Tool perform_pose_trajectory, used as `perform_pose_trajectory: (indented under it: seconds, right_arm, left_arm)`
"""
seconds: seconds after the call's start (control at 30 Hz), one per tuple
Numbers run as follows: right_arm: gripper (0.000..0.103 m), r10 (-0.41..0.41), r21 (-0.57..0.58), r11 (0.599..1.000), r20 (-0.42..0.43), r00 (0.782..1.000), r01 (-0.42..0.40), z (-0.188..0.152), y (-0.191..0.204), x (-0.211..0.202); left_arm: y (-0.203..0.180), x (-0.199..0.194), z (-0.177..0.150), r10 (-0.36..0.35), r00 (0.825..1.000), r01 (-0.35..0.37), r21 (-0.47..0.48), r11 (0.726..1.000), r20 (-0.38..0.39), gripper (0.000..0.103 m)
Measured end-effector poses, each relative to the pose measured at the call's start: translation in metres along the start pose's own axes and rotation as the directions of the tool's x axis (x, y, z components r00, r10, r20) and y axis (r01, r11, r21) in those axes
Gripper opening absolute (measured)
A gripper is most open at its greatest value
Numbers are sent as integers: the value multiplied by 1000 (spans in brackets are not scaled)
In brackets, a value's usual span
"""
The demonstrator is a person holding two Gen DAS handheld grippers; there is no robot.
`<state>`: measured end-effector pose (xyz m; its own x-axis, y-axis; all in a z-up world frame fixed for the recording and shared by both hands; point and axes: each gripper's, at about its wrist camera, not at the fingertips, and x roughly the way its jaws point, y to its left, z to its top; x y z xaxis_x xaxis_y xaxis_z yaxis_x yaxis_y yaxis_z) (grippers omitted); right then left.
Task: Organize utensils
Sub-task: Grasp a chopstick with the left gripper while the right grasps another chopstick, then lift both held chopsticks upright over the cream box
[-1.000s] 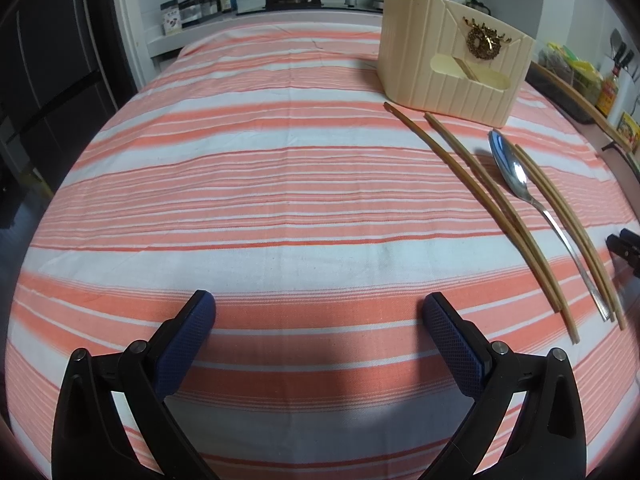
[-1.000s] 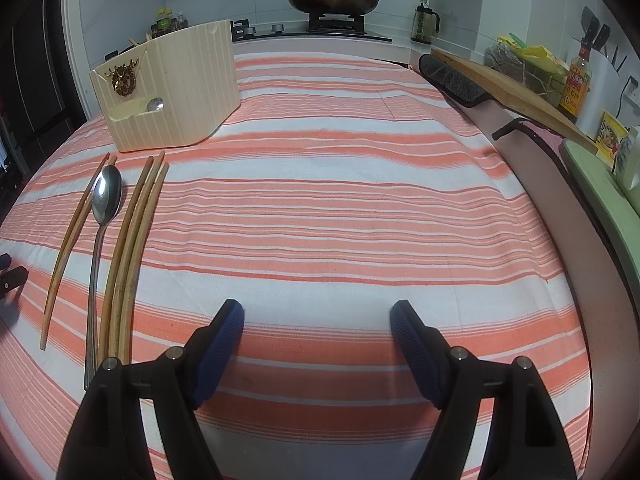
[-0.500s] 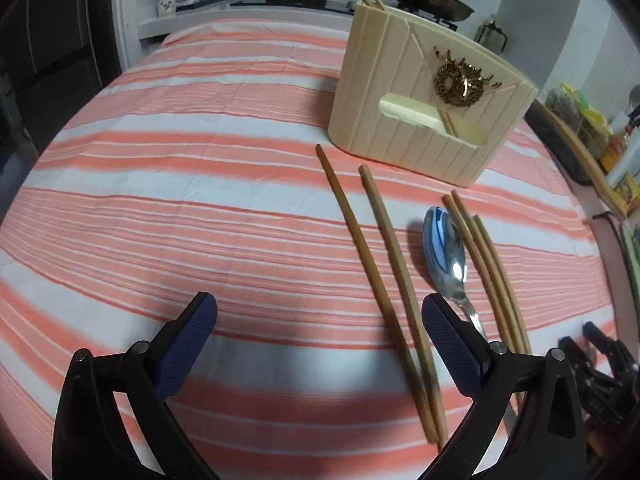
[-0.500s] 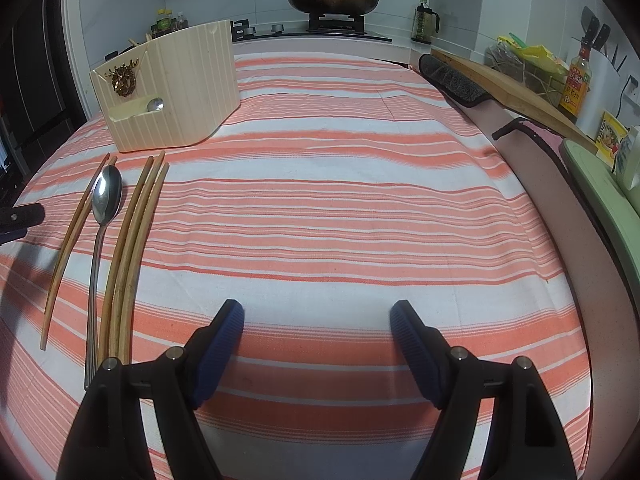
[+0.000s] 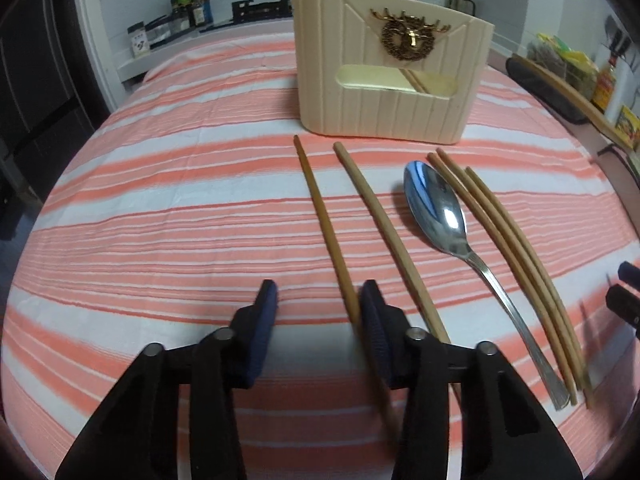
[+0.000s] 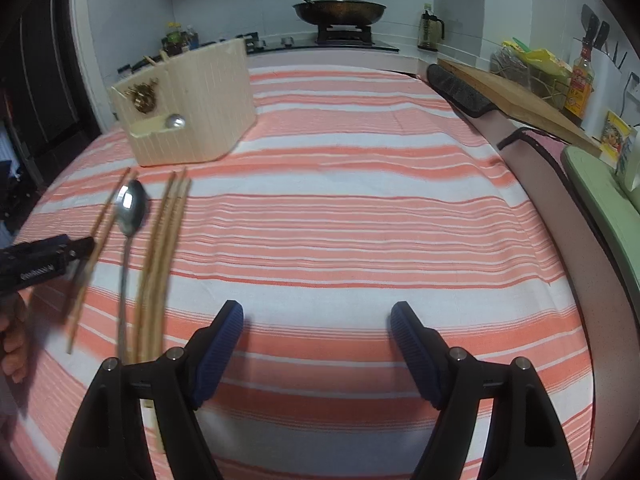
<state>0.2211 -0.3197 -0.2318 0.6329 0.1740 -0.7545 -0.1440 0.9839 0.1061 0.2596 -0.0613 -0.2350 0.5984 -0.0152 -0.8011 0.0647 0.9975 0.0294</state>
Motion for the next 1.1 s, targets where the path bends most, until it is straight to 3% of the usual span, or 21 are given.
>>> perform_pose_trajectory:
  seconds: [0.03,0.07,0.1,0.17,0.37,0.53,0.67,0.8,0.97,1.0,1.07,1.1]
  right_arm:
    - [70,46,-9,999,-20,999,-46,3,9,0]
    - [55,87,-24,996,-45,995,-89,6,18,2]
    - [48,113,-38,992,-71,991,-116,9,26,6]
    - [30,144,-62,986,-113,983,-152,15,40,16]
    - [9,184,-80,976,-199,962,-203,27,60,42]
    - [6,140,-85,982,-259,956,-167,33,64,53]
    - [6,86,-155,979,-283,955,-134,35,72,55]
    - [6,-41,-193,981,-253,967,-9,28,67,47]
    - [7,-139,-229,970,-238,961,83,4,42,24]
    - [7,-124,-222,973,-244,962,69,2,38,21]
    - [11,-93,-192,981,-260,961,43,1,30,18]
    - [16,-71,-175,984,-276,959,23,3,27,19]
  left_arm:
    - [-3,-2,-2,-1,1000,1,19,1000,4,25]
    - [-4,-4,-4,-4,1000,3,32,999,7,21]
    - [-5,-5,-6,-6,1000,5,41,999,9,14]
    - [-5,-8,-8,-7,1000,7,48,999,6,10]
    - [10,-11,-14,-27,1000,27,13,1000,-4,9]
    - [17,-14,-19,-36,999,36,8,999,-10,7]
    - [28,-18,-22,-61,998,61,-27,998,-26,5]
    - [50,-28,-37,-85,995,82,-64,995,-47,4]
    - [76,-49,-62,-114,989,108,-68,992,-95,5]
    - [78,-50,-63,-125,986,119,-61,991,-108,9]
    - [81,-49,-58,-185,973,178,-58,982,-138,29]
    - [82,-47,-54,-202,968,196,-58,979,-148,53]
